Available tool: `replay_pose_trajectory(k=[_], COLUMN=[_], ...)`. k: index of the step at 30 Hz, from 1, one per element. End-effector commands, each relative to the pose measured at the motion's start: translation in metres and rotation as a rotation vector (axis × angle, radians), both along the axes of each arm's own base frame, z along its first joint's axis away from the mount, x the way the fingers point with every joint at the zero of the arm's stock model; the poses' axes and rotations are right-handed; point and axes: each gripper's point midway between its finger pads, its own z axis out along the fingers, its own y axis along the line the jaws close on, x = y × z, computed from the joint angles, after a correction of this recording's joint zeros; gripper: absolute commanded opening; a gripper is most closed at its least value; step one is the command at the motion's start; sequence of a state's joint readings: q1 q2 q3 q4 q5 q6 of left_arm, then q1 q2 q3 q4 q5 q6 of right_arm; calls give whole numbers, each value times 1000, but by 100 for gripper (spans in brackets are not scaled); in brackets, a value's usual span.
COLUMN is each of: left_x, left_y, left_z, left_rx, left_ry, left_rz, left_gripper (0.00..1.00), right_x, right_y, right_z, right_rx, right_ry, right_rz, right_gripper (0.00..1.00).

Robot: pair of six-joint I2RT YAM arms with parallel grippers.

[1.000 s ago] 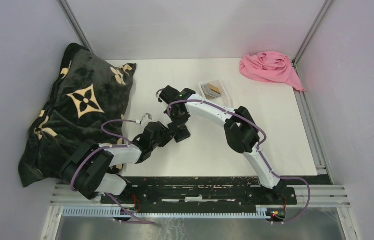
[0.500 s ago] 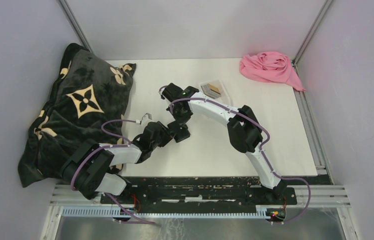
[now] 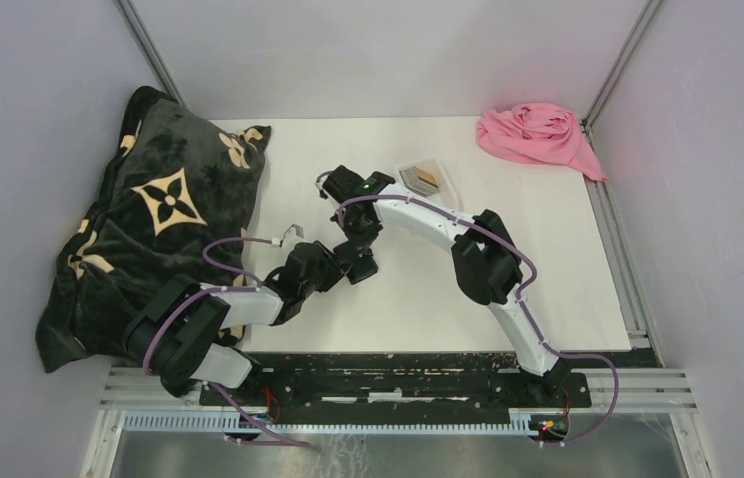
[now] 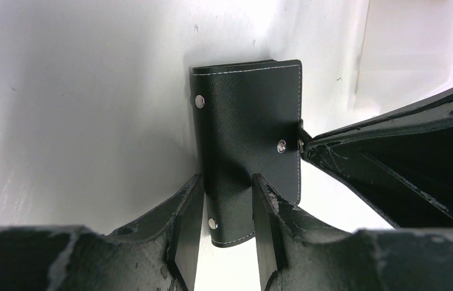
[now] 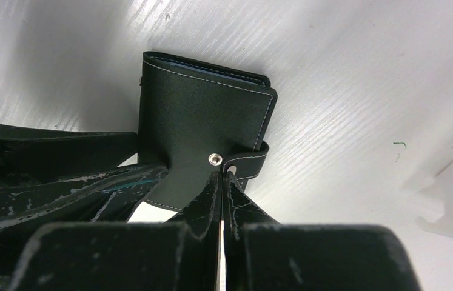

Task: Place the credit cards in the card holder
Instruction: Close the card holder at the center of the board.

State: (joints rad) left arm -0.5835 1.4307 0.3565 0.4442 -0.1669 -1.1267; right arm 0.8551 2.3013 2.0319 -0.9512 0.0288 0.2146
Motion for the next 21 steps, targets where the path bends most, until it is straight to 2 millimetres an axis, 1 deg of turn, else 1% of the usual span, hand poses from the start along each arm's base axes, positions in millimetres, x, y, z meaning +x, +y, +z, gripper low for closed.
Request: replay_pose_trajectory(k=[1, 8, 21], left_x=[-6, -6, -5], left_y=[3, 3, 3], left_z=[-13, -15, -13], left_rx=[53, 54, 57], left_ry=[37, 40, 33], left_rz=[-33, -37, -38], left_gripper=[43, 43, 43], right_x=[-3, -8, -13], right_y=[12, 13, 5], right_z=[12, 9, -3], right_rx=[40, 33, -1], right_ry=[-16, -6, 11], right_rz=[11, 20, 20], right_gripper=[1, 1, 1])
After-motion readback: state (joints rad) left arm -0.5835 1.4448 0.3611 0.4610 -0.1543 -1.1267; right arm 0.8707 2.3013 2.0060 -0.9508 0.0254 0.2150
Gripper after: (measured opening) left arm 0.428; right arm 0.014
